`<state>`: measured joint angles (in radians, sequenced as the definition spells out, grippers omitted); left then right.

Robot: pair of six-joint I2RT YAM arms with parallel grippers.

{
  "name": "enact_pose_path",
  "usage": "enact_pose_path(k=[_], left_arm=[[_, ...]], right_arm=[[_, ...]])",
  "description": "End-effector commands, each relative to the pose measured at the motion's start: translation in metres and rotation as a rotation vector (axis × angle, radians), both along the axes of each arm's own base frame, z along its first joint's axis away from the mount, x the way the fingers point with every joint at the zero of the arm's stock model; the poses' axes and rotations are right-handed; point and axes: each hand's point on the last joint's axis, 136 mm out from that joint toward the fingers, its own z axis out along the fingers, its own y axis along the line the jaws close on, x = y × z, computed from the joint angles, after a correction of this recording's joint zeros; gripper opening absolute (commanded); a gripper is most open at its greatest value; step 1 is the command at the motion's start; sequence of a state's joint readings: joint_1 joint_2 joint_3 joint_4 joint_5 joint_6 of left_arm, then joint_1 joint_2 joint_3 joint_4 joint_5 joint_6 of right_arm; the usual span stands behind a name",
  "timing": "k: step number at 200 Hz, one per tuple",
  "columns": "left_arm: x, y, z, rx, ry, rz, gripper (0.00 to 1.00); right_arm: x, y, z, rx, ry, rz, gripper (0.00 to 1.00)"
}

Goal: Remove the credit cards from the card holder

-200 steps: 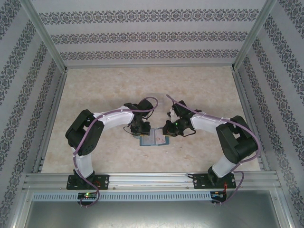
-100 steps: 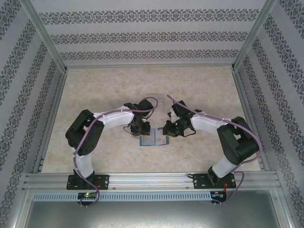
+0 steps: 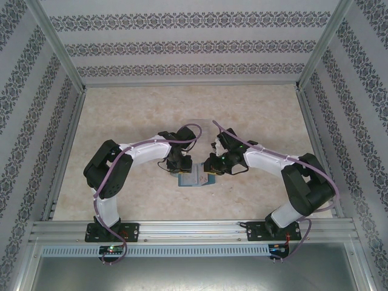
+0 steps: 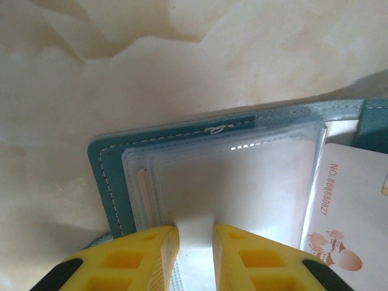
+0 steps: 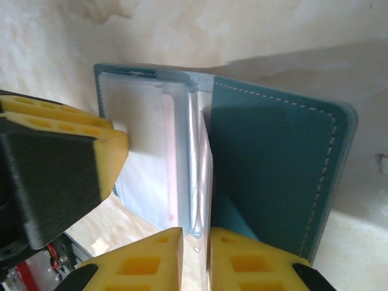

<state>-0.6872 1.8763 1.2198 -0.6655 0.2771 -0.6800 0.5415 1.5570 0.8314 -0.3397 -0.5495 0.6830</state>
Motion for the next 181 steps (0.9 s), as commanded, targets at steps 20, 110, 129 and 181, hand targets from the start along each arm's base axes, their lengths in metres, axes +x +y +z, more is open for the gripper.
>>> enact_pose_path(k=[20, 110, 129, 181], left_arm=[[-0.031, 0.016, -0.038, 0.094, 0.12, -0.04, 0.25], [-0.031, 0.015, -0.038, 0.092, 0.118, -0.043, 0.25], [-0.031, 0.015, -0.037, 0.089, 0.117, -0.044, 0.25], [-0.026, 0.012, -0.031, 0.08, 0.096, -0.042, 0.26]], right_arm=[[-0.007, 0.002, 0.002, 0.007, 0.014, 0.006, 0.19], [-0.009, 0.001, -0.01, -0.022, 0.031, 0.015, 0.16], [-0.009, 0.0, -0.011, -0.027, 0.033, 0.015, 0.15], [-0.007, -0.003, -0.008, -0.039, 0.016, 0.01, 0.11]])
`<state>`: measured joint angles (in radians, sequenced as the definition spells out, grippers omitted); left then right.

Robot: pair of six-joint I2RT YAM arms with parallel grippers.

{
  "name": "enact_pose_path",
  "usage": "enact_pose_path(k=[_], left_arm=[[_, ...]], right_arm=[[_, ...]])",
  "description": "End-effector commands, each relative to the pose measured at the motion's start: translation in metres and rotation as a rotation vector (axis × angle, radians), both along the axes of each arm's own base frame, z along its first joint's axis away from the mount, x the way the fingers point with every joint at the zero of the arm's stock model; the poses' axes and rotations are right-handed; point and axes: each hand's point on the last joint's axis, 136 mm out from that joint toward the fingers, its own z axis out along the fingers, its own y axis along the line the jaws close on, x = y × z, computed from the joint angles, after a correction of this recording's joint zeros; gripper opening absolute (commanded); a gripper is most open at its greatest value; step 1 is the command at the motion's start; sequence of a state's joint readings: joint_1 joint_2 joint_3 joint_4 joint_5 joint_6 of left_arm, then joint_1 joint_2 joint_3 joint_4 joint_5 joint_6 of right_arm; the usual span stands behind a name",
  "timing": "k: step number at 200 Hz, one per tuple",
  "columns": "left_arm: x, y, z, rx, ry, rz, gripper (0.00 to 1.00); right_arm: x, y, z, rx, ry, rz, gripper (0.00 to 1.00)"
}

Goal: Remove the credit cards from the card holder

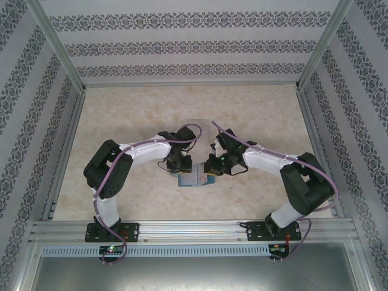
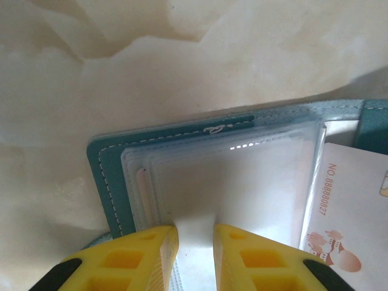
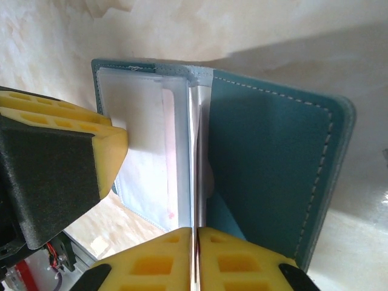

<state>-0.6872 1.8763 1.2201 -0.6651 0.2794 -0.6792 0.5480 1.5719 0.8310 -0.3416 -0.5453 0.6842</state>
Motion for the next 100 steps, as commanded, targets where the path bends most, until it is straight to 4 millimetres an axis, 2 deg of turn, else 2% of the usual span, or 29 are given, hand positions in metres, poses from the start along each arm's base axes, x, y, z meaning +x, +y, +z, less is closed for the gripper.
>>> enact_pose_path(k=[1, 67, 100], left_arm=[[-0.025, 0.012, -0.031, 0.082, 0.094, -0.041, 0.26], [-0.015, 0.006, 0.003, 0.051, 0.03, -0.053, 0.25], [-0.011, 0.006, 0.014, 0.043, 0.006, -0.047, 0.25]], right_arm=[[-0.005, -0.003, -0.002, -0.027, 0.003, 0.006, 0.11], [0.002, -0.002, 0.02, -0.007, -0.06, 0.013, 0.09], [0.008, 0.0, 0.03, 0.009, -0.114, 0.05, 0.09]])
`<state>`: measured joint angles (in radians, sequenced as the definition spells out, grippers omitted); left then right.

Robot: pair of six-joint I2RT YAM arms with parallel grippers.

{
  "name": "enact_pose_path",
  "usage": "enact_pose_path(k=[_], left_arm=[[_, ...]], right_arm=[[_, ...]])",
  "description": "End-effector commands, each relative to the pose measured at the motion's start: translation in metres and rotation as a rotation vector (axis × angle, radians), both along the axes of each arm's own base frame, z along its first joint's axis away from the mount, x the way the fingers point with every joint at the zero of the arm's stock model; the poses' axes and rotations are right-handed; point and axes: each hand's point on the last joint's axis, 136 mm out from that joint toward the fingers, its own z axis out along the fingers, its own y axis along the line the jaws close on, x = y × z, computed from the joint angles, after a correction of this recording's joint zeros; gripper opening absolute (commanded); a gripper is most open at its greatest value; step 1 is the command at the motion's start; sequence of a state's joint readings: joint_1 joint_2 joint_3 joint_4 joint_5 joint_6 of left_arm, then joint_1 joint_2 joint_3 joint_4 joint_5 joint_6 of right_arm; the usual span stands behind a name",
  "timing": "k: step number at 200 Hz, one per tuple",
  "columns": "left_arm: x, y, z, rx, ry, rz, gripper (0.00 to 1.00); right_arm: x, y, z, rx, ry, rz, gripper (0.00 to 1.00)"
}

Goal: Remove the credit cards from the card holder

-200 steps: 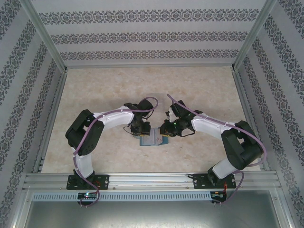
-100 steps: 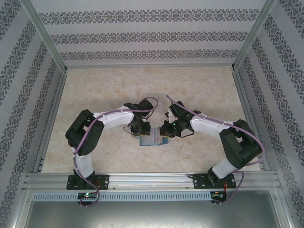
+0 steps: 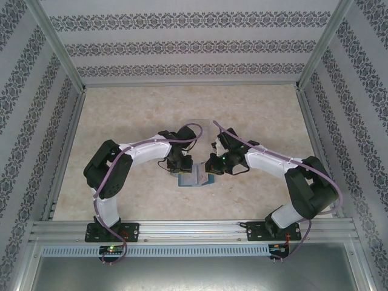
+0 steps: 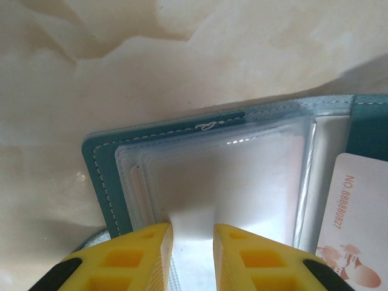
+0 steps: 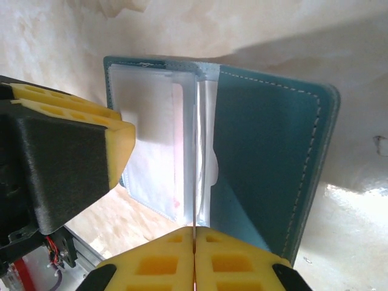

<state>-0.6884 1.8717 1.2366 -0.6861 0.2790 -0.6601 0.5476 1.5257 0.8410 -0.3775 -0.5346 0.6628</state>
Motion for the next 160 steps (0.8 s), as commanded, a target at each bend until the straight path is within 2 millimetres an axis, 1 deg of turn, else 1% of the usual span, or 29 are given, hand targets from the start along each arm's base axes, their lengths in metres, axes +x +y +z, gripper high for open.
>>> enact_pose_path(k=[1, 31, 44, 74, 96, 125, 160], left_arm=[[-0.011, 0.007, 0.009, 0.042, 0.009, -0.027, 0.25], [-0.007, 0.005, 0.026, -0.021, -0.021, -0.004, 0.25], [-0.004, 0.008, 0.031, -0.044, -0.032, 0.021, 0.25], [0.002, 0.02, 0.038, -0.104, -0.057, 0.094, 0.23], [0.005, 0.027, 0.045, -0.141, -0.09, 0.132, 0.23], [0.006, 0.039, 0.046, -0.162, -0.095, 0.176, 0.23], [0.006, 0.046, 0.043, -0.225, -0.091, 0.234, 0.23]], right_arm=[[0.008, 0.002, 0.017, 0.008, -0.081, 0.039, 0.09], [0.02, 0.006, 0.034, 0.024, -0.182, 0.097, 0.09], [0.026, 0.006, 0.041, 0.023, -0.232, 0.122, 0.09], [0.042, 0.004, 0.053, 0.033, -0.33, 0.167, 0.05], [0.048, 0.004, 0.061, 0.026, -0.395, 0.239, 0.01], [0.056, -0.002, 0.066, -0.039, -0.5, 0.367, 0.01], [0.068, -0.006, 0.075, -0.109, -0.645, 0.523, 0.01]])
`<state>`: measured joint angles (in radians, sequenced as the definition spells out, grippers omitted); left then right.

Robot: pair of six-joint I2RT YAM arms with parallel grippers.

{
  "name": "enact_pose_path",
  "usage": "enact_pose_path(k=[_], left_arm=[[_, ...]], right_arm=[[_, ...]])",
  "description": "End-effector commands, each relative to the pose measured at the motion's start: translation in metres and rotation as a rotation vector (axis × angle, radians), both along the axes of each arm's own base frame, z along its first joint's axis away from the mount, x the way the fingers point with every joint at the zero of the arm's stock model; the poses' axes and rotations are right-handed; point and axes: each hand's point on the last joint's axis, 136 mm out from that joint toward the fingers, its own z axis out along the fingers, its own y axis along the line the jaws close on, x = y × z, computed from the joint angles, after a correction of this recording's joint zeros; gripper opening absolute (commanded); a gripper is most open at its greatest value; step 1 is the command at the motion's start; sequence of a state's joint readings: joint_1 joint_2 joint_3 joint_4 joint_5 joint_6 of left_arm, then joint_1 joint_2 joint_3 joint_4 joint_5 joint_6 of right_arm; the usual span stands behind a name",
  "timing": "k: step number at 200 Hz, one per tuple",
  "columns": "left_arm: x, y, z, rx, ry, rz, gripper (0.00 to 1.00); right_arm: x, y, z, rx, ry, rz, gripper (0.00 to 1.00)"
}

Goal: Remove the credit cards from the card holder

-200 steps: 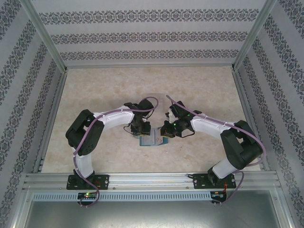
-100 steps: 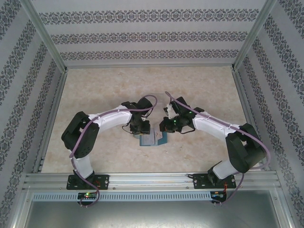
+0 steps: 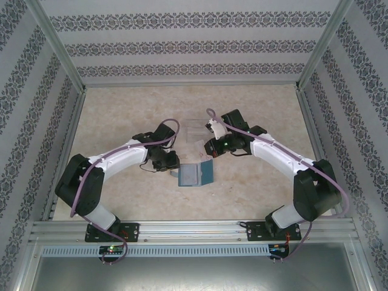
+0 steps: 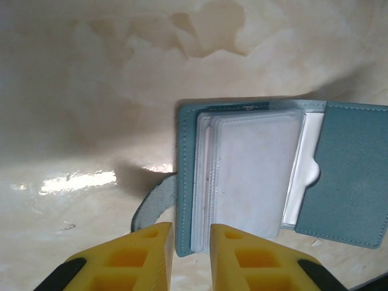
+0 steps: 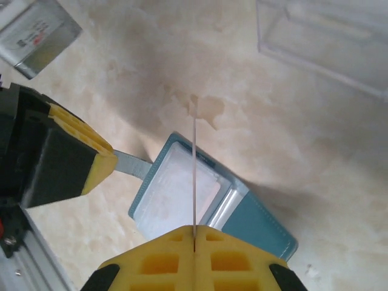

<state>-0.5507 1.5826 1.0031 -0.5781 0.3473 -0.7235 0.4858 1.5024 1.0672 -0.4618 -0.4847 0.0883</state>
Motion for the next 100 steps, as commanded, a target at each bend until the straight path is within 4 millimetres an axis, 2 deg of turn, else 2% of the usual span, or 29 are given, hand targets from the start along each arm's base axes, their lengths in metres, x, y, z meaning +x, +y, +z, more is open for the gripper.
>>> enact_pose_path(k=[1, 73, 100], left_arm=[[0.006, 0.001, 0.006, -0.074, -0.021, 0.054, 0.23], [0.002, 0.014, 0.004, -0.098, -0.026, 0.099, 0.22], [0.003, 0.013, 0.003, -0.131, -0.024, 0.118, 0.22]], right_arm=[[0.007, -0.007, 0.002, -0.096, -0.139, 0.149, 0.01], [0.023, -0.011, 0.013, -0.29, -0.327, 0.492, 0.0], [0.032, -0.012, 0.019, -0.362, -0.363, 0.592, 0.0]])
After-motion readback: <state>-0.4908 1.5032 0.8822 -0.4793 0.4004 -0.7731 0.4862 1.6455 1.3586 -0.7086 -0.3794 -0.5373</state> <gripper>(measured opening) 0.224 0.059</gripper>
